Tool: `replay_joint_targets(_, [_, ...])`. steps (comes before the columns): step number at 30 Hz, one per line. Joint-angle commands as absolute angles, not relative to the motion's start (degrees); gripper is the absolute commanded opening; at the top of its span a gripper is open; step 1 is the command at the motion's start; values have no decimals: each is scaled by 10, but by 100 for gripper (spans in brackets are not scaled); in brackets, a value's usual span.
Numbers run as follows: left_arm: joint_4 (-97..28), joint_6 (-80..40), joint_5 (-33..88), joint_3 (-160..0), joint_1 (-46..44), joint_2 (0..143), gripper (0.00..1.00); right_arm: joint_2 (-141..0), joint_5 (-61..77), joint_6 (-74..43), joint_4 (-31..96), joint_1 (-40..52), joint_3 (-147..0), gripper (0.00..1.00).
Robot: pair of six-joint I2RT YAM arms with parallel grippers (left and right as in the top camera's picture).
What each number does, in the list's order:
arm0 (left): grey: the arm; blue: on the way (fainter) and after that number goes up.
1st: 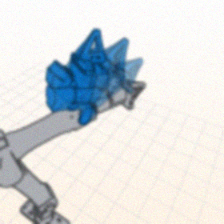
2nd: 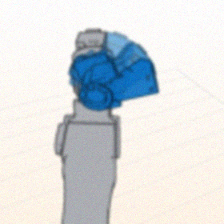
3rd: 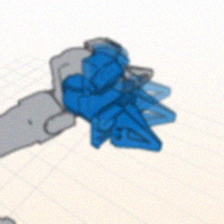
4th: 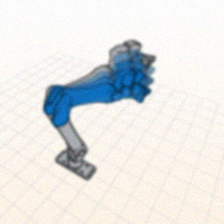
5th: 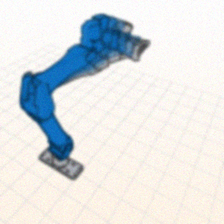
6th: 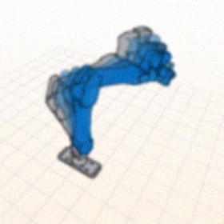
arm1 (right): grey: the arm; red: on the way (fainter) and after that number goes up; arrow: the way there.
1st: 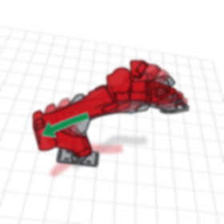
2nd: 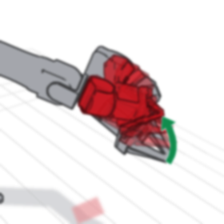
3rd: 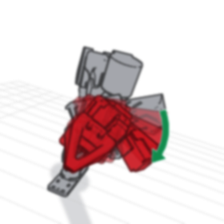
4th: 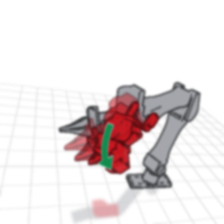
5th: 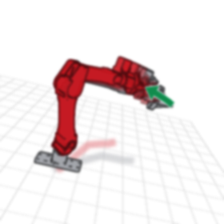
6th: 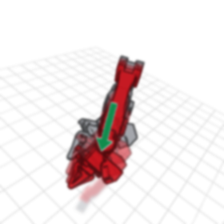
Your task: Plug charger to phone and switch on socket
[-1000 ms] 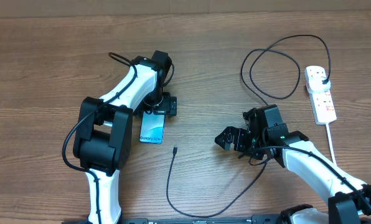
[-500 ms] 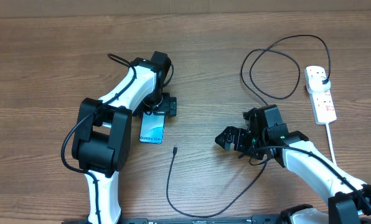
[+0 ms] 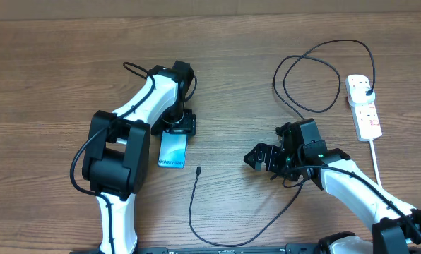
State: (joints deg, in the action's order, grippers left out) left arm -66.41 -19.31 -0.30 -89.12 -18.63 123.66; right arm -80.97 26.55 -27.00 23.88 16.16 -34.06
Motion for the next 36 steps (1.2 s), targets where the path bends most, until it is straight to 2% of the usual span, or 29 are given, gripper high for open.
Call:
replay_joint_targets(1, [-701, -193, -13, -931, -183, 1255, 59, -811, 324, -272, 226, 163, -338, 100])
replay_joint_targets(7, [-797, -162, 72, -1032, -183, 1255, 61, -811, 473, -275, 170, 164, -338, 100])
replay_joint_targets(11, [-821, -158, 151, -1073, -184, 1255, 62, -811, 514, -340, 138, 164, -338, 100])
replay_joint_targets(14, [-817, -158, 186, -1076, -190, 1255, 62, -811, 515, -363, 122, 167, -338, 100])
replay_joint_targets(18, [-813, -157, 220, -1076, -200, 1255, 64, -811, 517, -362, 93, 190, -338, 87])
replay_joint_targets(21, [-815, -142, 253, -1076, -204, 1255, 64, -811, 517, -365, 61, 218, -338, 84])
replay_joint_targets(26, [-828, -88, 343, -1076, -208, 1255, 65, -811, 449, -404, 26, 265, -338, 84])
replay_joint_targets(30, [-840, -35, 418, -1076, -208, 1255, 65, -811, 375, -407, 25, 296, -338, 89])
replay_joint_targets(36, [-842, -21, 414, -1076, -211, 1255, 67, -811, 358, -407, -33, 314, -338, 87])
